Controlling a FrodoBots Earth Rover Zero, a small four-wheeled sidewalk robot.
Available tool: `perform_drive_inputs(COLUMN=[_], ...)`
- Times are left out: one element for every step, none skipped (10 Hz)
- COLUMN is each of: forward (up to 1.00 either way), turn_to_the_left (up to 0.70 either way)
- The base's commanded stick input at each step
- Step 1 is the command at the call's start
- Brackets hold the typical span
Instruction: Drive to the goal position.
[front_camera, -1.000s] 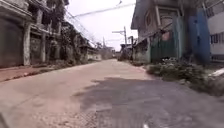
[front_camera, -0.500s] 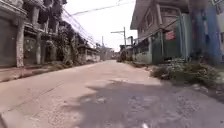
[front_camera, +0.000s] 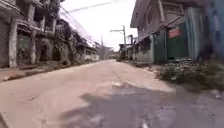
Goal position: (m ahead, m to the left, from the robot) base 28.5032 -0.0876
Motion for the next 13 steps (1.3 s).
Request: perform_drive_inputs(forward=[1.0, 1.0, 1.0, 1.0, 1.0, 1.0, 1.0, 1.0, 1.0, 1.0, 1.0, 1.0, 1.0], turn_to_the_left=[0.01, 0.01, 0.01, 0.01, 0.01, 0.01, 0.01, 0.01, 0.01, 0.01, 0.01, 0.01, 0.01])
